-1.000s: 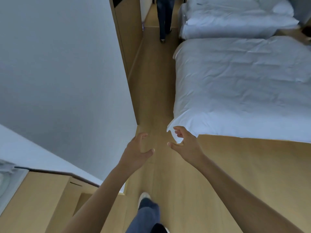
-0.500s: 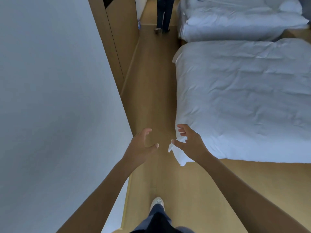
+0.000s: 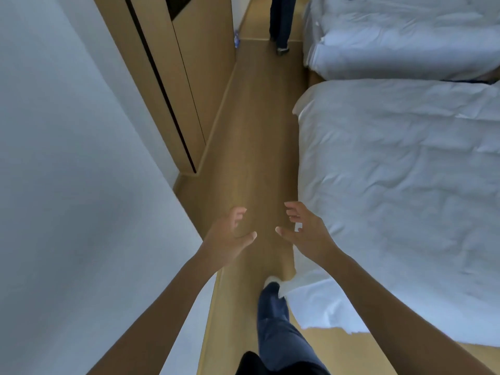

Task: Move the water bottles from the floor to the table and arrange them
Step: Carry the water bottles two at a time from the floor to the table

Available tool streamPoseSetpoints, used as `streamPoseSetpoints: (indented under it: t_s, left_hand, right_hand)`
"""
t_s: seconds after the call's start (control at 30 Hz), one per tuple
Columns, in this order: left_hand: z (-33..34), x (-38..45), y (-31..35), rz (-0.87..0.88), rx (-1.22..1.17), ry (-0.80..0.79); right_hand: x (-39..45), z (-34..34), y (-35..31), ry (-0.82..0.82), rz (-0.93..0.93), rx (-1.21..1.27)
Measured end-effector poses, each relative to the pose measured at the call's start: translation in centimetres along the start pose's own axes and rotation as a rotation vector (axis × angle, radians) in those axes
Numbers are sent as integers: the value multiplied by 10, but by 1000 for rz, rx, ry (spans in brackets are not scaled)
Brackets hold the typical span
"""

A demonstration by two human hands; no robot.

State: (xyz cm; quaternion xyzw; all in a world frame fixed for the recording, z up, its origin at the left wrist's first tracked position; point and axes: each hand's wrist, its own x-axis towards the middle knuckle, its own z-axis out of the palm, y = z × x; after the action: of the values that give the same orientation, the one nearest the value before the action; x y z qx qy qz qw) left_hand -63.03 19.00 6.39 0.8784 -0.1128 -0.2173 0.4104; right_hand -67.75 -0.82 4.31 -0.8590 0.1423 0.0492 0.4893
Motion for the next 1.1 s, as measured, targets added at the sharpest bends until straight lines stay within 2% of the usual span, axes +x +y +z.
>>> streamPoseSetpoints:
  t_s: [0.37, 0.57, 0.93, 1.1]
  left_hand:
    - [-62, 246, 75, -34, -19, 63]
    - [-100, 369, 84, -76, -94, 72]
    - [-222, 628, 95, -26, 7, 26]
    - [-255, 729, 107, -24, 6, 30]
  right_hand:
    - [258, -84, -45, -9, -39, -39]
    - [392, -93, -65, -47, -50, -85]
    - [660, -107, -134, 9, -68, -80]
    - [758, -122, -150, 21, -51, -71]
